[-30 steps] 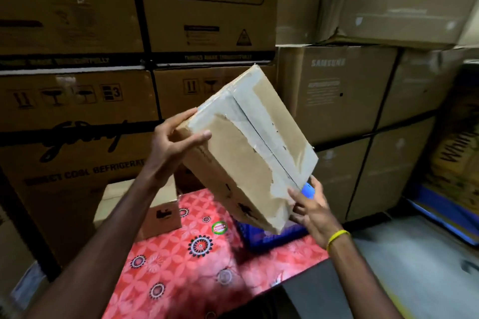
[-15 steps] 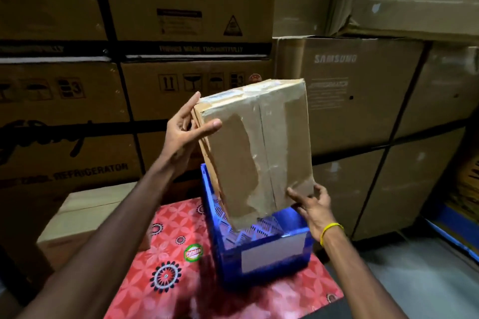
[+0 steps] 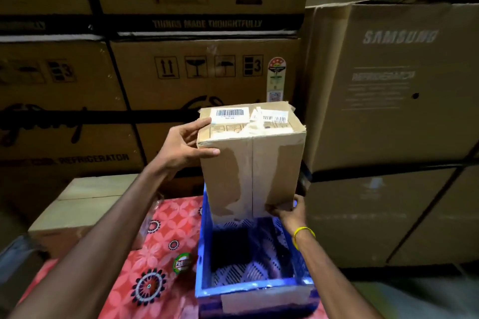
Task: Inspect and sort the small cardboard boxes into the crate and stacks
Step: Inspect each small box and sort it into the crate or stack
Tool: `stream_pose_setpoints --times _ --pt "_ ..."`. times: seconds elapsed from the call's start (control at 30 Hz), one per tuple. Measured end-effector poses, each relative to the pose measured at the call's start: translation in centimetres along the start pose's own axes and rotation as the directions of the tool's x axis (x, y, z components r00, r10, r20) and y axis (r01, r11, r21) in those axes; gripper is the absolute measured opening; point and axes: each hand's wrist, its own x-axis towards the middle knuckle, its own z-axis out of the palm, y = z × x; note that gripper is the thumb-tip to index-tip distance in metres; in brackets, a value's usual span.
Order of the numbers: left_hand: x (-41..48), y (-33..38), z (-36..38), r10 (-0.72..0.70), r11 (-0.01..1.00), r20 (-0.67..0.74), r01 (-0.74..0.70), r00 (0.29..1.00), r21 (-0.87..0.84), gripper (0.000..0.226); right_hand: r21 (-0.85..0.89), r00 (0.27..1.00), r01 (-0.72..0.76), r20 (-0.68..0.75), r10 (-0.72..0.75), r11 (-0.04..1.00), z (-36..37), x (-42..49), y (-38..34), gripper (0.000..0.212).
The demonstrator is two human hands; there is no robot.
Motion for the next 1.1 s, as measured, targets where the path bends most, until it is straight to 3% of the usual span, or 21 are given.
stream_pose_setpoints --times 0.13,0.2,0.3,0.4,0.53,0.57,0.67,0.73,0.87,1.1 --pt "2.3 -2.6 0.3 -0.01 0.993 0.056 0.004 0.998 0.115 0.096 -0.061 0.996 -0.081 0.033 0.083 0.995 1.7 3.6 2.6 0.128" --pt "3.7 -4.0 0.4 -0.034 0.986 0.104 0.016 0.994 0.164 0.097 -0.073 0.995 -0.081 0.051 0.085 0.994 2.4 5.3 4.5 0.133" --pt "6.1 -6.4 0.1 -0.086 0.976 0.152 0.053 0.985 0.21 0.1 -0.112 0.991 -0.124 0.04 0.13 0.986 3.4 5.7 4.2 0.125" --pt "7.8 -8.6 -0.4 -0.127 0.97 0.151 0.092 0.98 0.223 0.111 -0.167 0.985 -0.159 0.039 0.168 0.973 4.3 4.0 1.5 0.099" --pt "9.4 -12.4 -0.8 -0.162 0.957 0.138 0.122 0.977 0.262 0.104 -0.191 0.981 -0.181 0.03 0.19 0.965 5.6 5.2 2.0 0.08" --pt "9.7 -13.2 -0.9 -0.17 0.957 0.135 0.131 0.976 0.261 0.103 -0.191 0.98 -0.186 0.033 0.195 0.964 5.8 5.6 2.2 0.078" --pt "10.4 -15.4 -1.0 -0.187 0.958 0.137 0.149 0.973 0.246 0.105 -0.198 0.978 -0.197 0.031 0.207 0.96 6.6 6.9 3.4 0.114" --pt "10.7 -16.6 -1.1 -0.179 0.962 0.132 0.146 0.975 0.231 0.103 -0.217 0.977 -0.198 0.039 0.211 0.956 7.0 7.7 4.3 0.122" --pt "10.9 -18.5 -1.2 -0.144 0.969 0.123 0.115 0.982 0.219 0.102 -0.263 0.973 -0.205 0.053 0.226 0.943 7.9 8.2 4.6 0.077" --pt "11.7 -20.3 -0.5 -0.175 0.963 0.171 0.132 0.97 0.236 0.117 -0.236 0.966 -0.238 0.047 0.255 0.942 8.6 9.0 6.4 0.074"
